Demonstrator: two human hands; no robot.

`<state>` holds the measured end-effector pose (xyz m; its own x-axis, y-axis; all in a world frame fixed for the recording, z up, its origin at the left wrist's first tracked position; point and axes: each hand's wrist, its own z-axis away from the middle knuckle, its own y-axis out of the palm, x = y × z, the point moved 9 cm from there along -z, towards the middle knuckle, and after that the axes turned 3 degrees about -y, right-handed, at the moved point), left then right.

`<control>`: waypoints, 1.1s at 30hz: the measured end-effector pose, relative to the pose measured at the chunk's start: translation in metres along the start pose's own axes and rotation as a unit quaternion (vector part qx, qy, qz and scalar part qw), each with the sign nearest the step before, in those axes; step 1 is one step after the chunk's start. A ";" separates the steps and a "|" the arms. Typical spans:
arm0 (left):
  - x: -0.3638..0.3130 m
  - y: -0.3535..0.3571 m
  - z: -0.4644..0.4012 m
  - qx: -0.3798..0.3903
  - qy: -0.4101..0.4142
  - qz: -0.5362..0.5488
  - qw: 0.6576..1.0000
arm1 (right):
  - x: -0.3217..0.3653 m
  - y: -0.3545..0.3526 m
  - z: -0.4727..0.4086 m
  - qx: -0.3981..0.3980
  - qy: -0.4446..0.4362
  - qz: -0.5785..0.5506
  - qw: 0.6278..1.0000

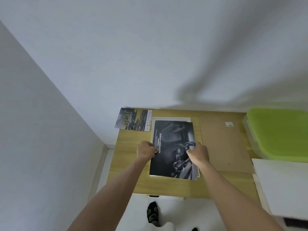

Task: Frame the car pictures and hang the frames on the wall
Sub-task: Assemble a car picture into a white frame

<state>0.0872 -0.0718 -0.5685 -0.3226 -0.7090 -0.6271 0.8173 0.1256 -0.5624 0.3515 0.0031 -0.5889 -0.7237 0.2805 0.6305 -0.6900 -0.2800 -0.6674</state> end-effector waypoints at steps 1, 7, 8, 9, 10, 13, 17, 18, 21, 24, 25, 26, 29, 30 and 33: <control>0.001 0.002 -0.001 0.000 0.005 -0.025 1.000 | -0.006 0.005 -0.003 0.000 0.004 0.018 1.000; 0.006 0.004 -0.010 0.003 0.049 -0.105 0.993 | 0.003 0.011 -0.002 -0.031 -0.035 0.122 0.991; 0.006 0.004 -0.012 0.006 0.057 -0.108 0.992 | 0.005 0.010 -0.002 -0.037 -0.046 0.134 0.989; 0.006 0.005 -0.013 0.009 0.067 -0.111 0.992 | 0.007 0.010 -0.002 -0.041 -0.056 0.147 0.987; 0.004 0.005 -0.013 0.010 0.079 -0.112 0.991 | 0.009 0.010 -0.001 -0.044 -0.061 0.161 0.984; 0.001 0.006 -0.016 0.015 0.109 -0.143 0.984 | 0.013 0.013 -0.002 -0.045 -0.072 0.191 0.978; -0.001 0.007 -0.020 0.019 0.135 -0.184 0.973 | 0.018 0.016 -0.004 -0.041 -0.076 0.219 0.972; -0.001 0.008 -0.020 0.023 0.141 -0.191 0.971 | 0.018 0.017 -0.004 -0.038 -0.079 0.226 0.970; -0.001 0.011 -0.023 0.035 0.152 -0.212 0.965 | 0.016 0.022 -0.007 -0.032 -0.082 0.233 0.969; -0.001 0.012 -0.027 0.033 0.157 -0.216 0.963 | 0.015 0.029 -0.013 -0.020 -0.095 0.250 0.963; -0.002 0.012 -0.027 0.033 0.159 -0.215 0.963 | 0.014 0.031 -0.015 -0.016 -0.102 0.258 0.961; -0.002 0.013 -0.028 0.034 0.160 -0.213 0.963 | 0.014 0.033 -0.016 -0.014 -0.106 0.264 0.959; -0.003 0.012 -0.030 0.034 0.159 -0.206 0.965 | 0.017 0.033 -0.017 -0.019 -0.106 0.266 0.958; -0.002 0.012 -0.031 0.033 0.158 -0.202 0.966 | 0.018 0.033 -0.017 -0.023 -0.108 0.265 0.958; -0.003 0.013 -0.035 0.034 0.158 -0.191 0.968 | 0.019 0.032 -0.018 -0.028 -0.110 0.262 0.958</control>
<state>0.0826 -0.0437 -0.5927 -0.7280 -0.4464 -0.5202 0.6361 -0.1569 -0.7555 0.3159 0.0164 -0.6051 -0.9597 -0.0868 0.2671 -0.2340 -0.2788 -0.9314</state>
